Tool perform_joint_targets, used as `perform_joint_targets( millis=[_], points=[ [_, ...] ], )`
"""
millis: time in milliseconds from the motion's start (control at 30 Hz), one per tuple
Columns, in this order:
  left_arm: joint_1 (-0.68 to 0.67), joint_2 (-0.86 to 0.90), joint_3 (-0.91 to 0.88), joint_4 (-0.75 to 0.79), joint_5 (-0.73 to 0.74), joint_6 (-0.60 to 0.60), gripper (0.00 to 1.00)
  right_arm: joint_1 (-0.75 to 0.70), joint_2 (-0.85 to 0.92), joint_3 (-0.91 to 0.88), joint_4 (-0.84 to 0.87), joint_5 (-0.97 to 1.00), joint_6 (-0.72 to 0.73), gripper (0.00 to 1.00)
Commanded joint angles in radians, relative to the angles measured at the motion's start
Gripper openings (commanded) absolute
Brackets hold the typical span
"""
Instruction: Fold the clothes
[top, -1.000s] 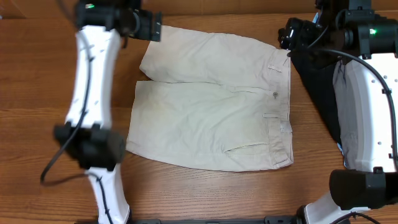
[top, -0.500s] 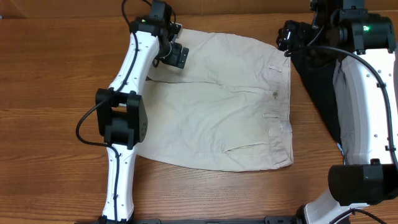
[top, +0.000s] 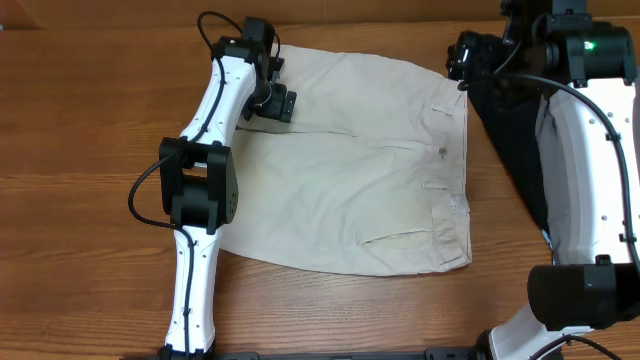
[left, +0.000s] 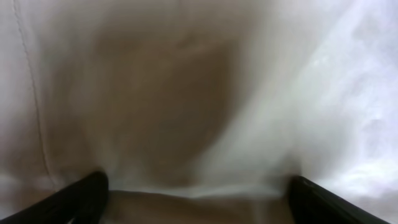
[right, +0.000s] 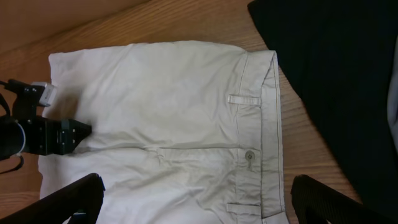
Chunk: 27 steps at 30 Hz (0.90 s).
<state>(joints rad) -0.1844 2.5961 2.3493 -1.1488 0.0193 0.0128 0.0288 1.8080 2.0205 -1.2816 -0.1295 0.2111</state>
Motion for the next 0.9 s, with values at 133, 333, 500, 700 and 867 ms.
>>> perform_joint_targets(
  millis=[133, 333, 500, 700, 867],
  points=[
    [0.080, 0.035, -0.019, -0.077, -0.083, -0.047, 0.96, 0.004, 0.002, 0.001, 0.004, 0.009, -0.005, 1.00],
    [0.164, 0.035, -0.019, -0.079, -0.074, 0.002, 0.96, 0.004, 0.002, 0.001, 0.001, 0.008, -0.005, 1.00],
    [0.205, 0.035, -0.019, -0.071, -0.076, 0.035, 0.96, 0.004, 0.002, 0.001, 0.001, 0.008, -0.004, 1.00],
    [0.235, 0.034, -0.016, -0.058, -0.082, 0.055, 0.99, 0.004, 0.002, 0.001, 0.012, 0.008, -0.001, 1.00],
    [0.235, -0.008, 0.039, -0.136, -0.083, 0.063, 1.00, 0.004, -0.003, 0.020, 0.014, 0.004, 0.003, 1.00]
  ],
)
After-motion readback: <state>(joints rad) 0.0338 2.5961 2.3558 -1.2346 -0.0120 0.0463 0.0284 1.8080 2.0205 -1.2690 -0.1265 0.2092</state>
